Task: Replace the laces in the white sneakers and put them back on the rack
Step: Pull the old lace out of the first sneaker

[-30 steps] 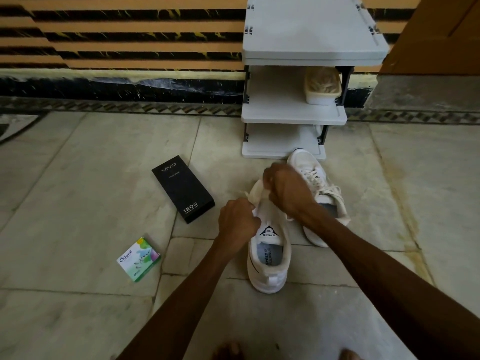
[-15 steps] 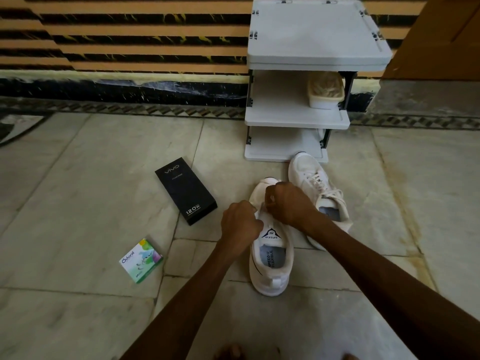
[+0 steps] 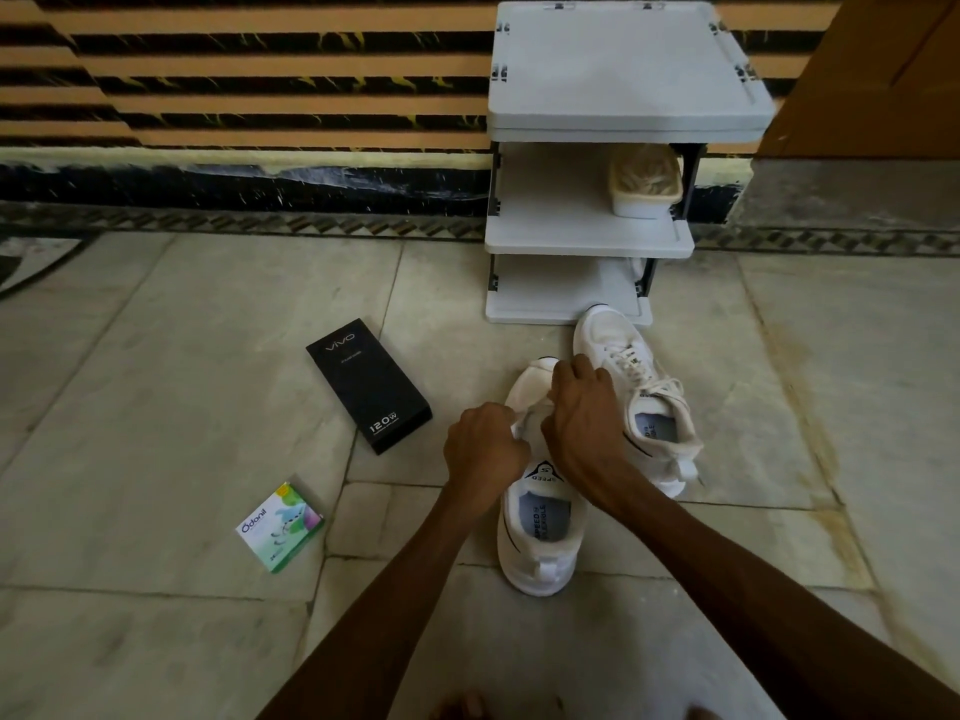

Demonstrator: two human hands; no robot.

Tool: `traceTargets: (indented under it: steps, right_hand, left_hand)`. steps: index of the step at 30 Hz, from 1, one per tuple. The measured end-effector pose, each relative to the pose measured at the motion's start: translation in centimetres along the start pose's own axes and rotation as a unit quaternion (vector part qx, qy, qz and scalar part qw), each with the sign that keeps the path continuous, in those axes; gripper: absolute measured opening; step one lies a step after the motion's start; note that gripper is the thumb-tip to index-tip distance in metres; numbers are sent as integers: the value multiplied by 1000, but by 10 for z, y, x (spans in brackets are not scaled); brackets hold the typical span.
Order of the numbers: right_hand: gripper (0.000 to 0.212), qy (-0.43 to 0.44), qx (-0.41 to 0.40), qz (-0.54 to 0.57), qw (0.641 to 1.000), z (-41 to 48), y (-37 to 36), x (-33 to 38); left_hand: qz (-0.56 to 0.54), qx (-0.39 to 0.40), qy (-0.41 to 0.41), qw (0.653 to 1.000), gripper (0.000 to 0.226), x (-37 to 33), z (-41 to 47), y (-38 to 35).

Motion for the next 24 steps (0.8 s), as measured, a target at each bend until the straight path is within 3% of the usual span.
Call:
traceTargets:
  steps: [2,8,11,17,24]
  right_hand:
    - [27,3,-21,19,1000,-7,-1,2]
    - [26,-12,15,2,1000,0,-6,-8]
    - [23,-34,-9,56,998,-7,-5,-10]
    - [27,-15,-27,39,999,-7,-4,-7]
    - [22,-19,-10,36,999,-7,-4,-6]
  left_hand:
    - [0,-5,10,1000,28,-2,-2,-1]
    - [-22,-79,27,996,43,-1,-12,7]
    - [-34,-89,31,995,45,-2,-13,6]
    - [-19,-125,9,992,49,-7,-21,6]
    - [-16,-106,16,994,47,-9,-21,8]
Point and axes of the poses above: each hand's wrist, its own z-axis towards the middle knuckle, its own y-axis out of the back of the hand, x = y × z, the point moved 7 cm from there along z, towards the middle knuckle, and after that the axes turned 11 degrees about -y, right-handed, at the moved point
